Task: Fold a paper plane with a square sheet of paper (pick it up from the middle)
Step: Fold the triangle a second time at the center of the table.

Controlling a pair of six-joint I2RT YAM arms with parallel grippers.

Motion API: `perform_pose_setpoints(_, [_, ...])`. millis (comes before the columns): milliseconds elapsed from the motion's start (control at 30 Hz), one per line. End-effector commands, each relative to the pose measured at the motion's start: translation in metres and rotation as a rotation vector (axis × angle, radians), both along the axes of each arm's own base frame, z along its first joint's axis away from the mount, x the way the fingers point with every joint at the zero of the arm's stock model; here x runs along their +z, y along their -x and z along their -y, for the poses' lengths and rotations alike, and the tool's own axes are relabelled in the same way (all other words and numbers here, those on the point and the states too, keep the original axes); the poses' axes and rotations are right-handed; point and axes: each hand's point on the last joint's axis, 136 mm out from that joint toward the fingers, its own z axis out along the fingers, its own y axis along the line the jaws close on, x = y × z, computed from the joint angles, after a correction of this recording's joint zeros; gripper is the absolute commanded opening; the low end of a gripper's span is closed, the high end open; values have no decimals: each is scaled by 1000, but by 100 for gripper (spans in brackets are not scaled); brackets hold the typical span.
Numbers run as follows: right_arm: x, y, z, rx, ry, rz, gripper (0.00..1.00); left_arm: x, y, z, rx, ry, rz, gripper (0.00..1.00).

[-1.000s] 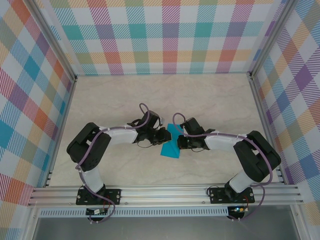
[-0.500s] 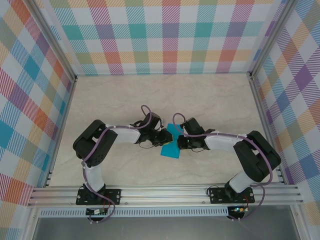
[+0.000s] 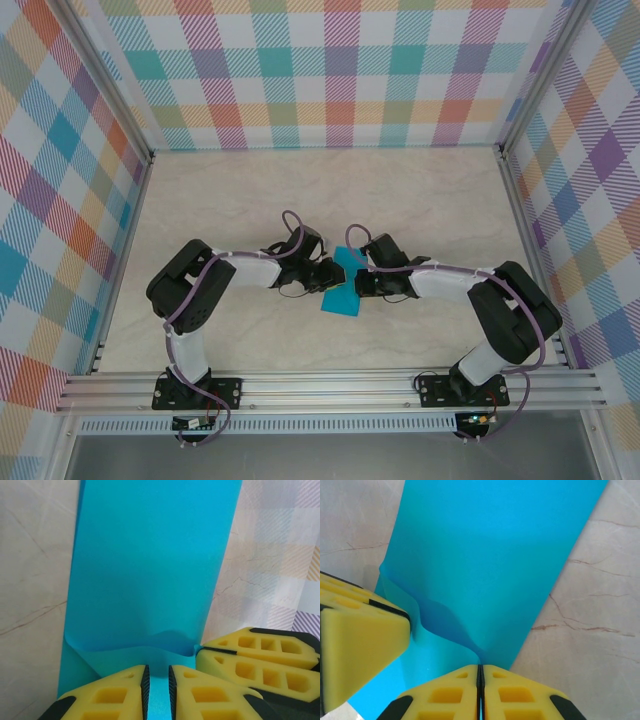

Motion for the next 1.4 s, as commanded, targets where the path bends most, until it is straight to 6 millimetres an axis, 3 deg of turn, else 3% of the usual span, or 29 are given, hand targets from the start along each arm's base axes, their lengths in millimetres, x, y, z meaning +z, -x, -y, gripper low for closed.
perform_pose_setpoints(0, [11, -6, -1, 2, -11, 15, 10, 13, 0, -4, 7, -15, 61, 22])
perform_pose_setpoints(200, [9, -5, -1, 7, -7, 3, 9, 16, -1, -4, 11, -3, 69, 23])
perform_pose_setpoints(500, [6, -5, -4, 19, -17, -7, 9, 44, 1, 9, -31, 73, 125, 27])
perform_pose_setpoints(767, [7, -7, -5, 18, -19, -2, 9, 41, 0, 3, 3, 50, 132, 27])
perform_pose_setpoints(1367, [0, -6, -4, 20, -4, -16, 9, 42, 5, 17, -54, 106, 103, 23])
